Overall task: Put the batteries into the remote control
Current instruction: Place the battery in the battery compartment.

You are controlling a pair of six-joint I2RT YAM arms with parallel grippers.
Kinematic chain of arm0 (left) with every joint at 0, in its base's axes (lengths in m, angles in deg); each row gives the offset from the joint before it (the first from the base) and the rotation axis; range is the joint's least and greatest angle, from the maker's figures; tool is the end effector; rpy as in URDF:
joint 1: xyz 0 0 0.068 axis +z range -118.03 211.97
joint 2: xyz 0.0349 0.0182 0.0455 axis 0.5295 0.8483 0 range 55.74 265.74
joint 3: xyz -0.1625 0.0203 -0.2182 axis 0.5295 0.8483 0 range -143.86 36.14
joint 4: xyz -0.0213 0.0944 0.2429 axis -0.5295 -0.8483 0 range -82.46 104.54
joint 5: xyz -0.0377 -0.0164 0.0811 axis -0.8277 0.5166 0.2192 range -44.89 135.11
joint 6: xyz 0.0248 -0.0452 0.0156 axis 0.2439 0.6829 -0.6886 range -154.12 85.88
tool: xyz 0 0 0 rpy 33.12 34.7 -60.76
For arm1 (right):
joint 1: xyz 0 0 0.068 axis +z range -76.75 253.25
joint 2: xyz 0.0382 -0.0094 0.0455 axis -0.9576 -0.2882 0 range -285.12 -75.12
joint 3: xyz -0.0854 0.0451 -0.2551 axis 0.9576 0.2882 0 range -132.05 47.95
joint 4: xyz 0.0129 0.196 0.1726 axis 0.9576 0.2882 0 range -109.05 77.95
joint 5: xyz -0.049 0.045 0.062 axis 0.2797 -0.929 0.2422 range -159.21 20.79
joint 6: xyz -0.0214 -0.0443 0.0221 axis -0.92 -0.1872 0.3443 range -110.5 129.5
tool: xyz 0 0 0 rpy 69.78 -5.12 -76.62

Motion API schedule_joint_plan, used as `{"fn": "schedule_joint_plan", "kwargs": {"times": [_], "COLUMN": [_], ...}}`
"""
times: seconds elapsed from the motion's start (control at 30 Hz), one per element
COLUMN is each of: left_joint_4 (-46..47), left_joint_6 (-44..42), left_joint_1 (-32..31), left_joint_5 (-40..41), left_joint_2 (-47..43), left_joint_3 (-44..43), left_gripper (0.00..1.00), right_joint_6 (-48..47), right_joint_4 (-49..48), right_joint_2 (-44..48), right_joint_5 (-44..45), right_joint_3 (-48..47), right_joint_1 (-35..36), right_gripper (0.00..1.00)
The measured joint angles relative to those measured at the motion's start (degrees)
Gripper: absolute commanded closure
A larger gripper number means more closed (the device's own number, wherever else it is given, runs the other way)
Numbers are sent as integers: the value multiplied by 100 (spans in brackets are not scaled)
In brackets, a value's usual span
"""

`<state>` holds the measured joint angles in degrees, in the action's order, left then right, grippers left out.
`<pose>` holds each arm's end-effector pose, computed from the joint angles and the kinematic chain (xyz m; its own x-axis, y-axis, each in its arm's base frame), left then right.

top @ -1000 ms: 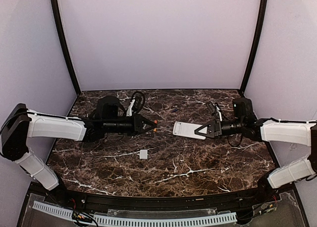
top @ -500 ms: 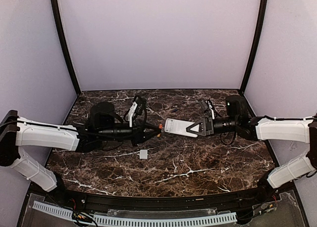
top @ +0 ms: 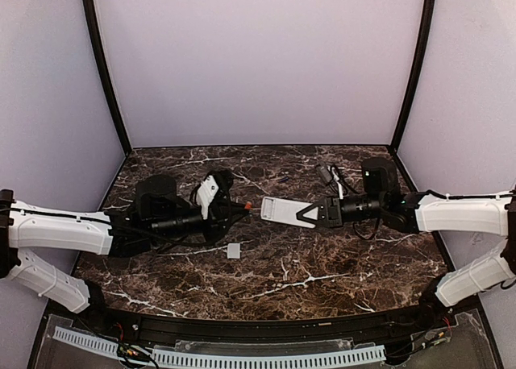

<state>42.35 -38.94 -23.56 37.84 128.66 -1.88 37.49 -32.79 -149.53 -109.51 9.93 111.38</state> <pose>0.1582 -0.2385 0.2615 0.0050 0.1399 -0.9902 0.8916 0.4477 0.0677 0.2023 0.1881 0.2317 -0.7089 -0.1012 -0.6980 -0.6881 0.3160 0.6531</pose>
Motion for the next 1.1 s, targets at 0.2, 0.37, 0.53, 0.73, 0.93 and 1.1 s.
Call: {"fn": "schedule_joint_plan", "kwargs": {"times": [0.2,0.37,0.53,0.73,0.93,1.1], "left_joint_4": [435,557,579,739,852,911], "left_joint_6": [516,841,929,1032,1261,1456], "left_joint_1": [0,0,-4,-11,-26,-26], "left_joint_5": [448,789,988,1093,1099,1099], "left_joint_2": [280,678,855,903,1139,1368], "left_joint_3": [-4,-28,-131,-247,-354,-417], "left_gripper": [100,100,100,100,100,100], "right_joint_6": [275,498,579,632,802,966], "right_joint_4": [-286,-621,-638,-557,-564,-658], "right_joint_2": [-7,-94,-229,-310,-341,-431], "right_joint_5": [122,160,160,225,282,299], "right_joint_3": [35,57,52,9,-17,-17], "right_joint_1": [133,232,278,315,315,315], "right_gripper": [100,100,100,100,100,100]}}
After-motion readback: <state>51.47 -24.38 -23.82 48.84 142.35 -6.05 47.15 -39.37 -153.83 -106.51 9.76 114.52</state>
